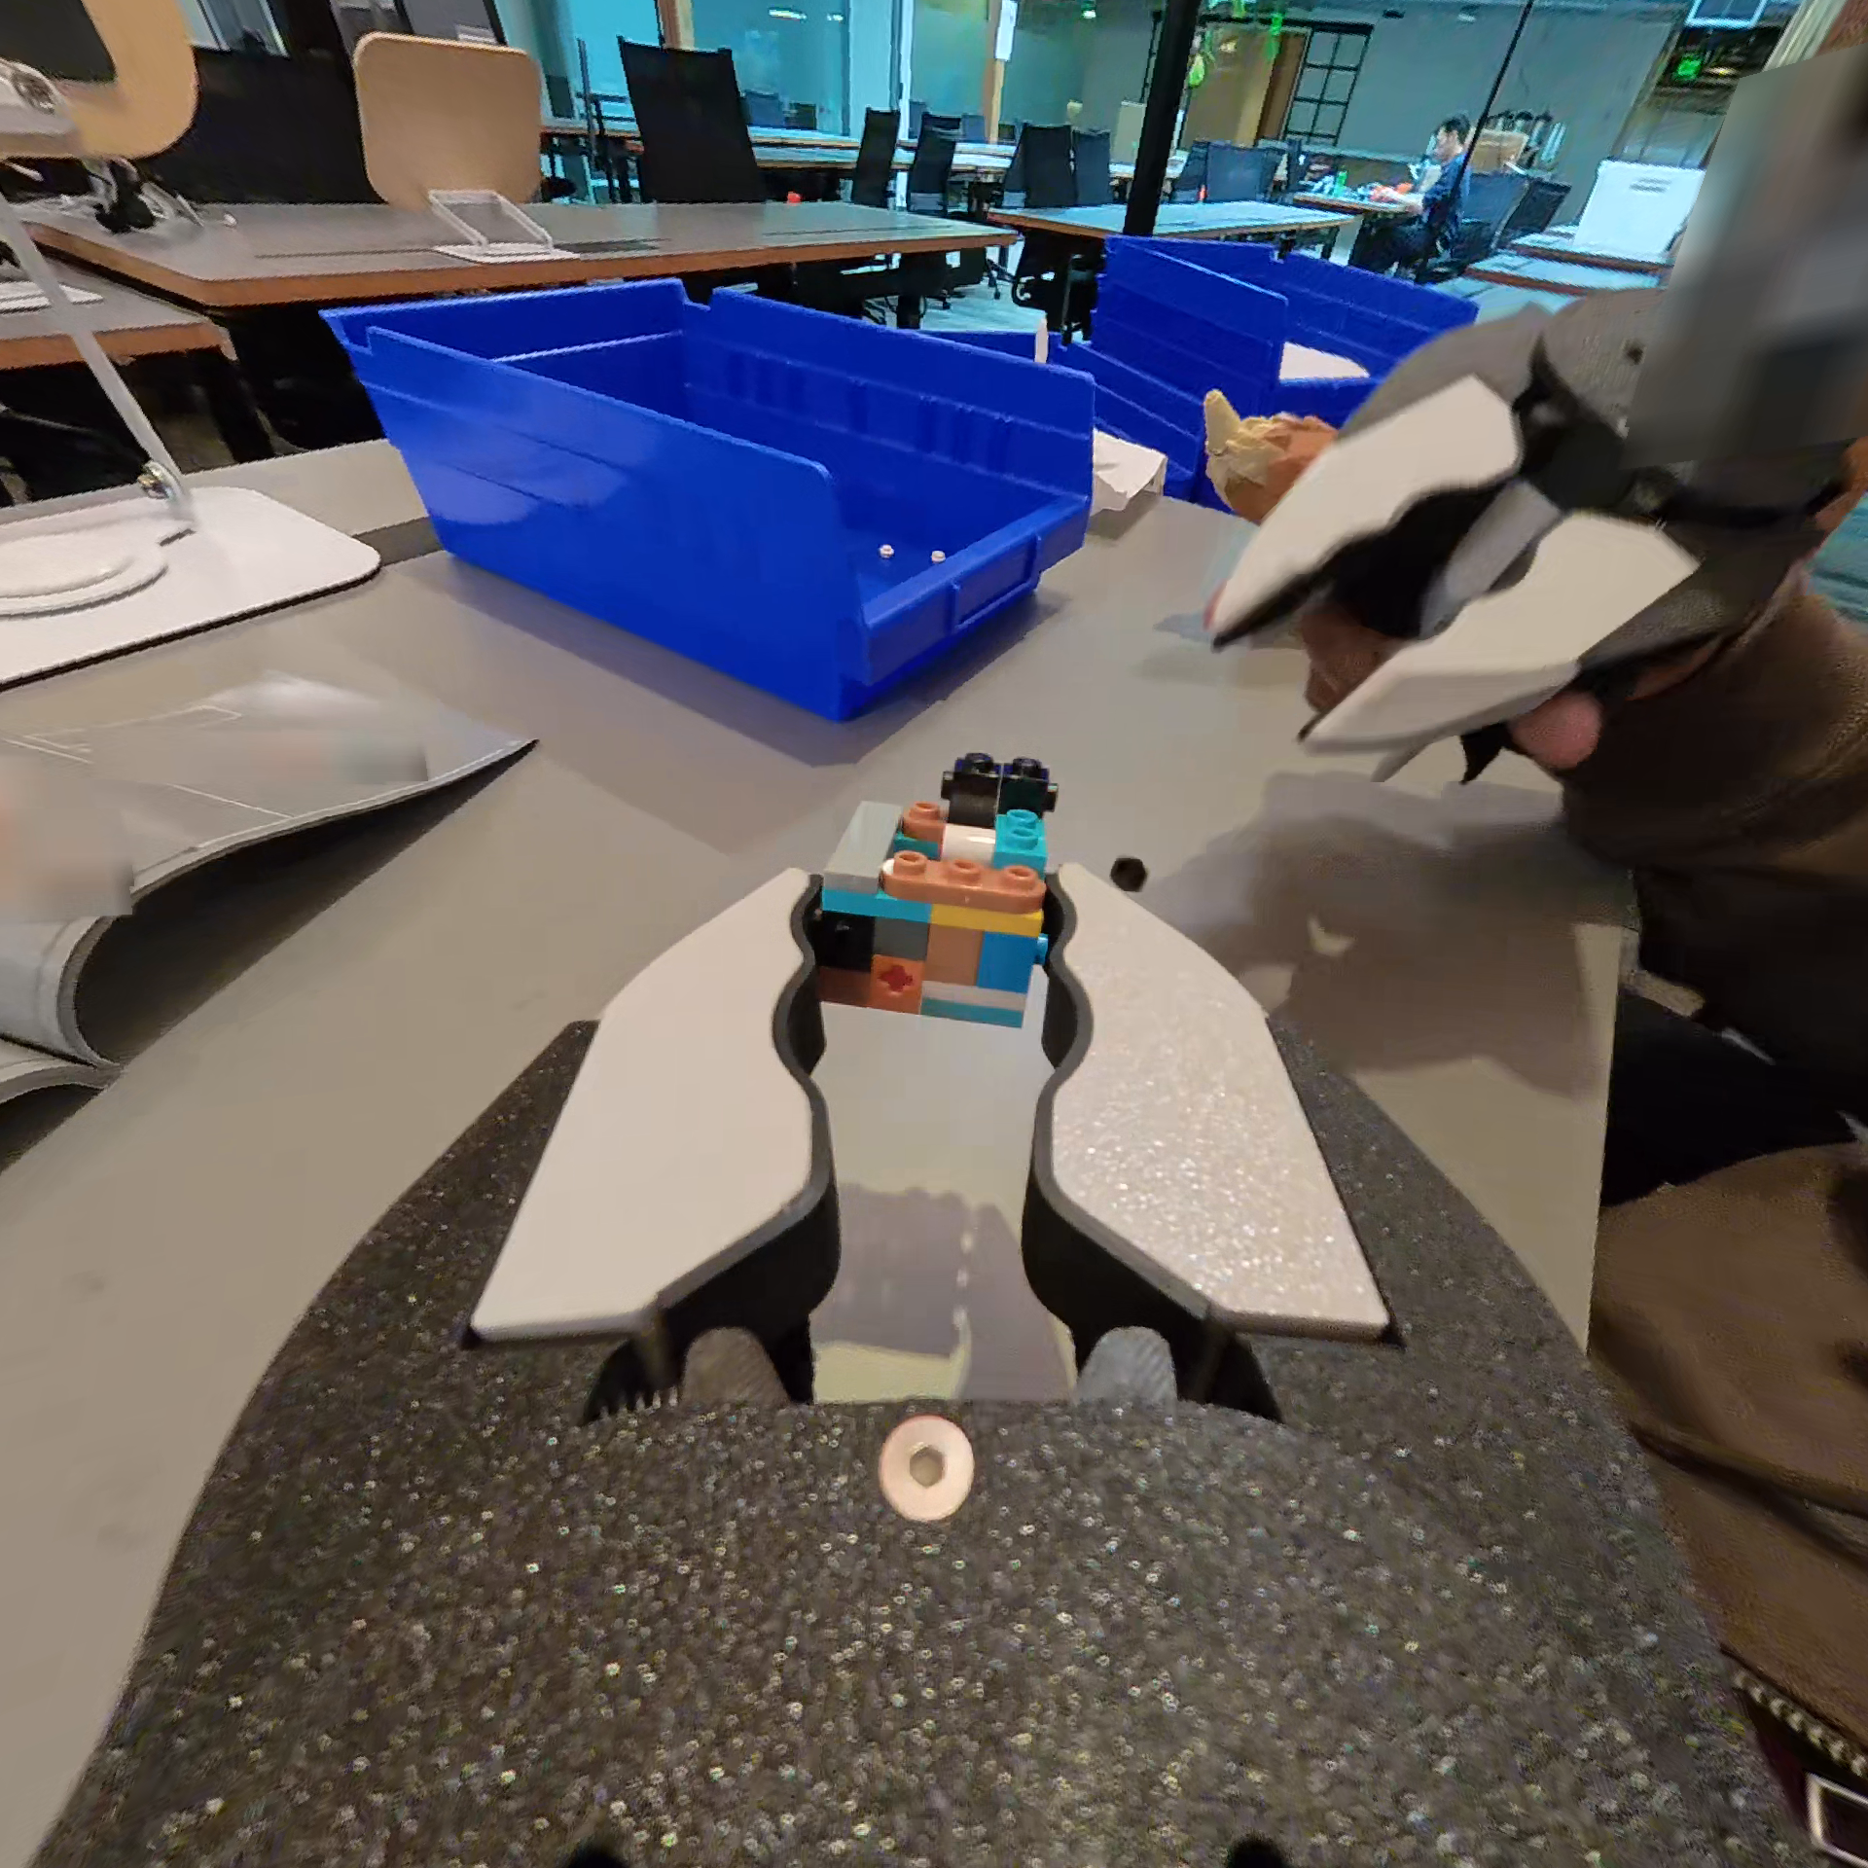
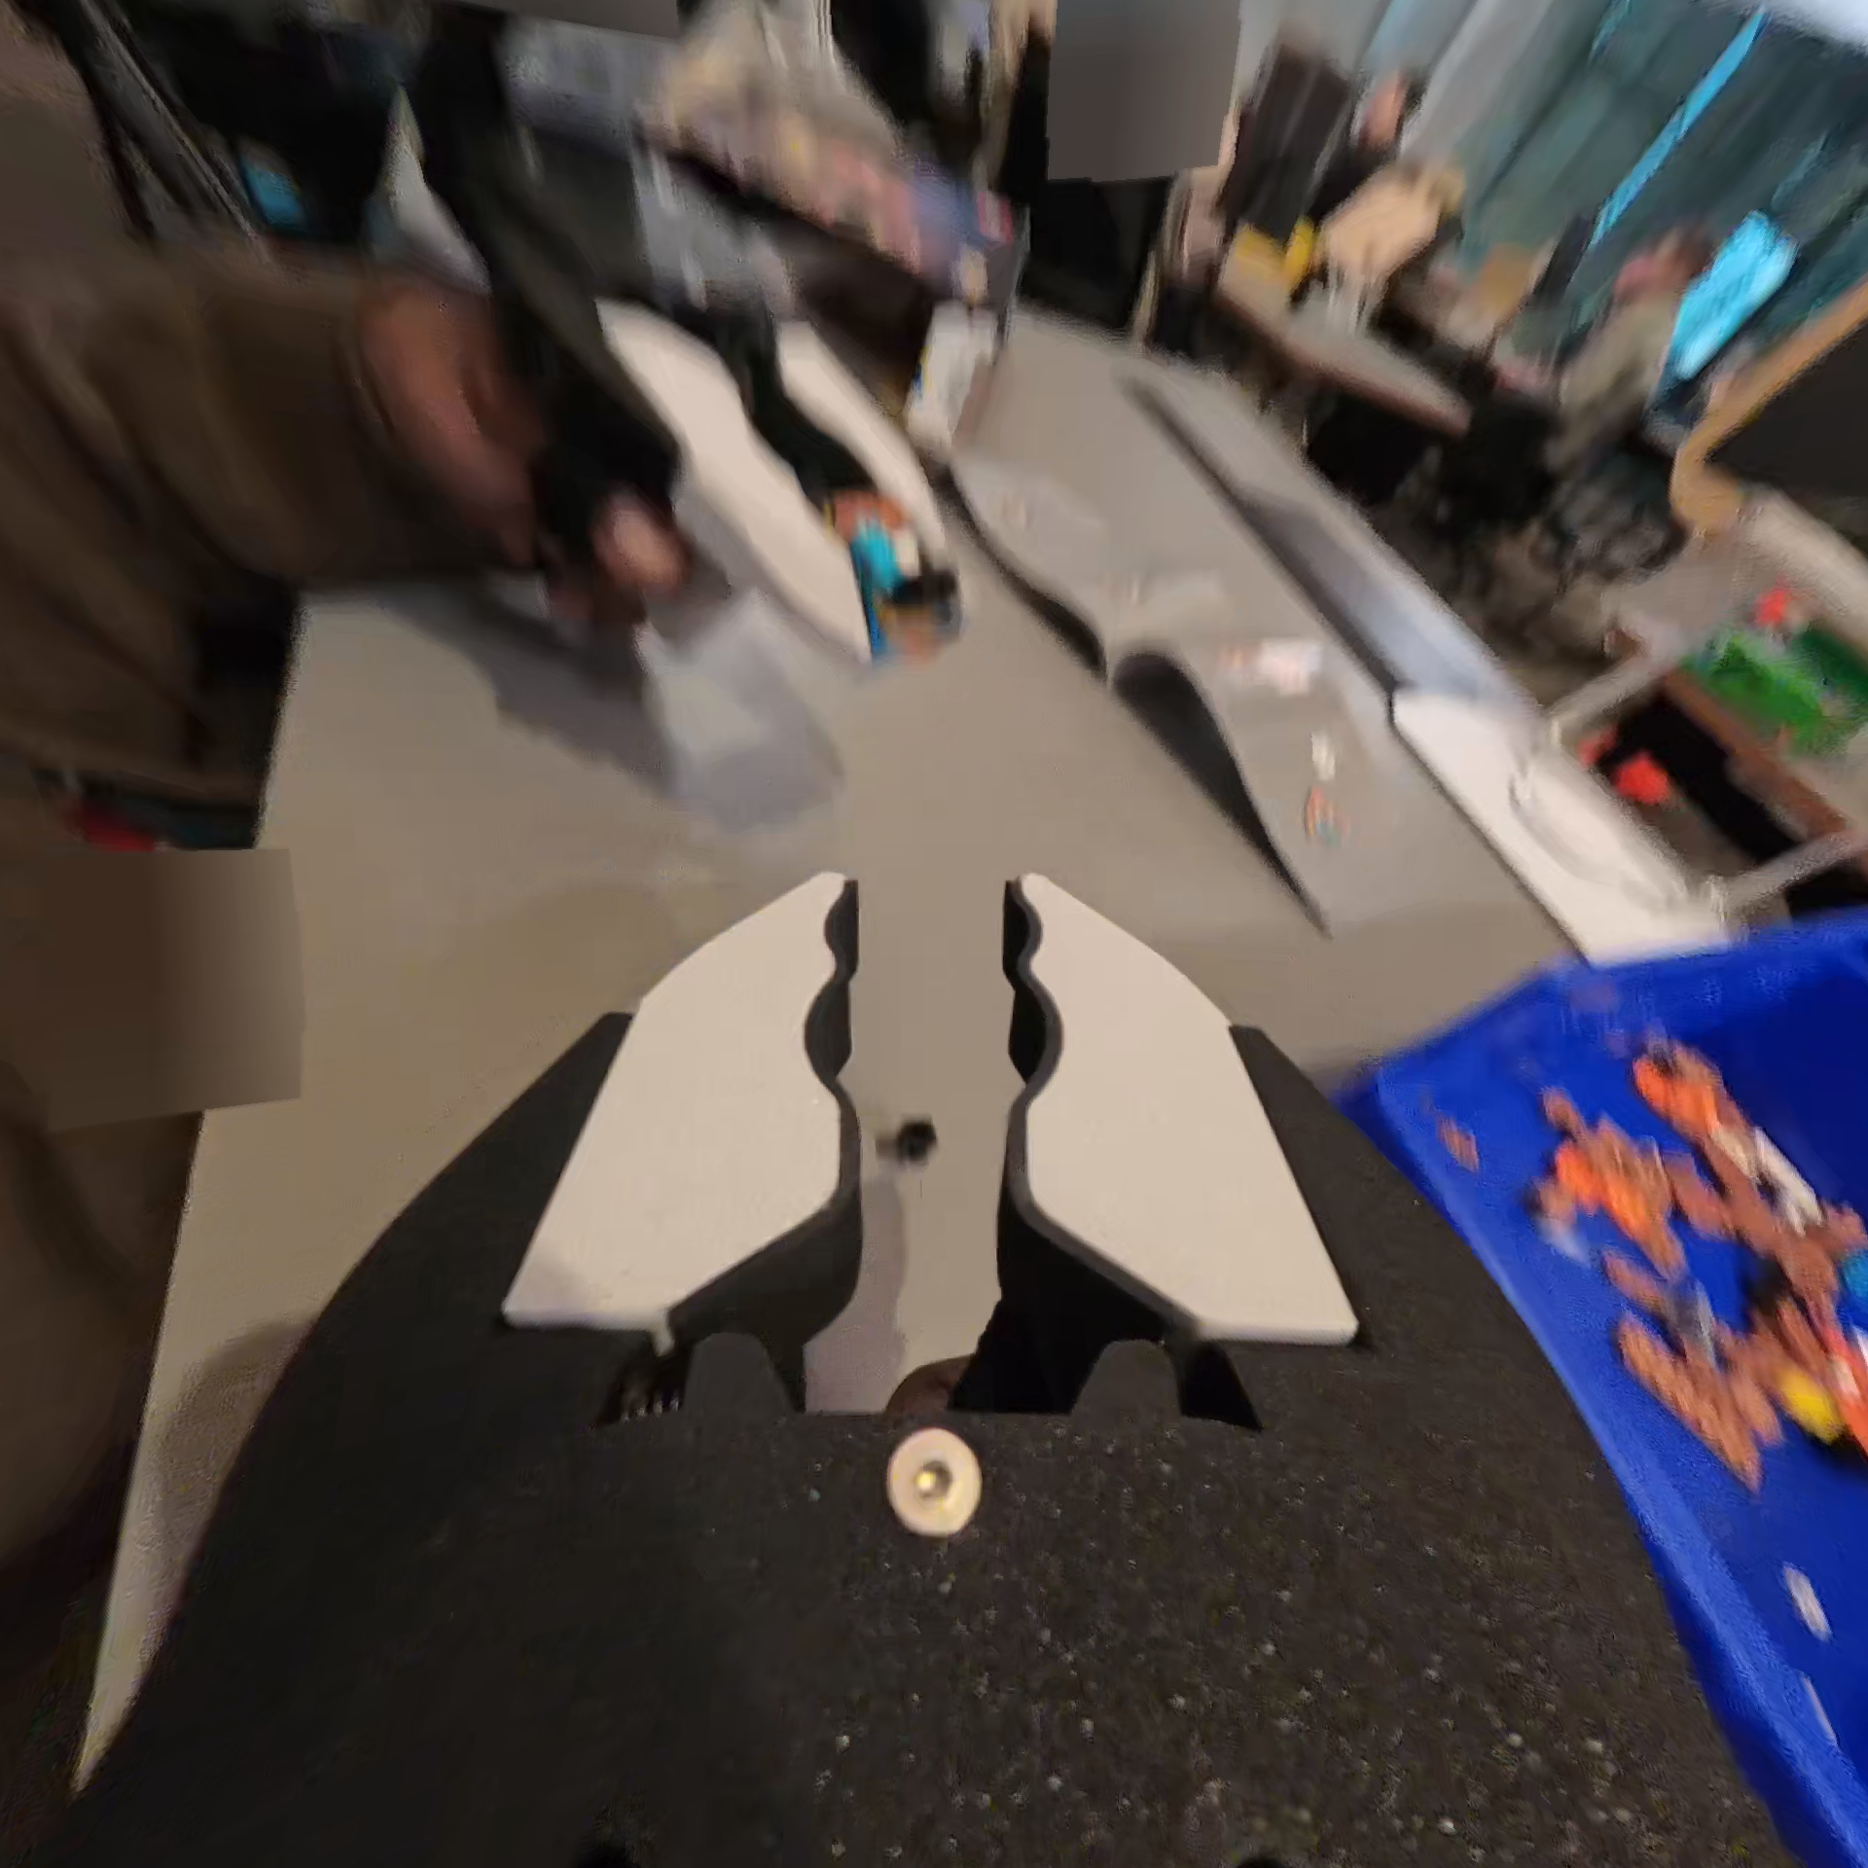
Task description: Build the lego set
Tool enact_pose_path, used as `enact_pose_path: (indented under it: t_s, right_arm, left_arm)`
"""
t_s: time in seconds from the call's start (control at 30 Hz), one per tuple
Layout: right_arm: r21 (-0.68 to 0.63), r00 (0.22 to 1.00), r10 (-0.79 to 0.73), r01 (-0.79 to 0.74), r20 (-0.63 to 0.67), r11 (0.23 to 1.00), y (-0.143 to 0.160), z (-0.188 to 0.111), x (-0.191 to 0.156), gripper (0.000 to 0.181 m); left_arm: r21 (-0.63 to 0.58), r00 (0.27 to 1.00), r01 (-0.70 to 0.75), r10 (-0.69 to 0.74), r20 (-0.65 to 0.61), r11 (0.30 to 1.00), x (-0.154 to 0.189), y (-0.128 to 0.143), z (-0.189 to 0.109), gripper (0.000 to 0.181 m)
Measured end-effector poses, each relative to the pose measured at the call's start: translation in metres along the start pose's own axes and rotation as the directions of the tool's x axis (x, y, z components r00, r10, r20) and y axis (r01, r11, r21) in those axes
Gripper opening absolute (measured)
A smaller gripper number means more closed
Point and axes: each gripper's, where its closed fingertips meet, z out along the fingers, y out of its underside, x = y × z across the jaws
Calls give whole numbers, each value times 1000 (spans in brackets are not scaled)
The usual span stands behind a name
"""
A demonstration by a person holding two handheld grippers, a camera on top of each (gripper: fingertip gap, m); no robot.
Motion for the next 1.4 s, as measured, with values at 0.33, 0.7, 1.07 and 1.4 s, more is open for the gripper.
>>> enact_pose_path:
  t_s: [0.33,0.7,1.07,1.4]
  right_arm:
    - [-382,976,184,-215,-116,899,100,-34,28,21]
    - [-515,991,110,-137,-82,846,129,-35,23,14]
    - [-493,992,122,-99,16,864,120,-26,16,15]
    - [-441,996,57,-23,63,897,107,-8,16,8]
  left_arm:
    - [4,1000,18,-18,3,1000,-1,1,-5,41]
    - [-1,1000,8,-8,-25,1000,4,2,-5,41]
    - [0,999,0,0,-44,1000,7,2,-5,41]
    - [-7,998,-22,22,-62,1000,13,4,-3,41]
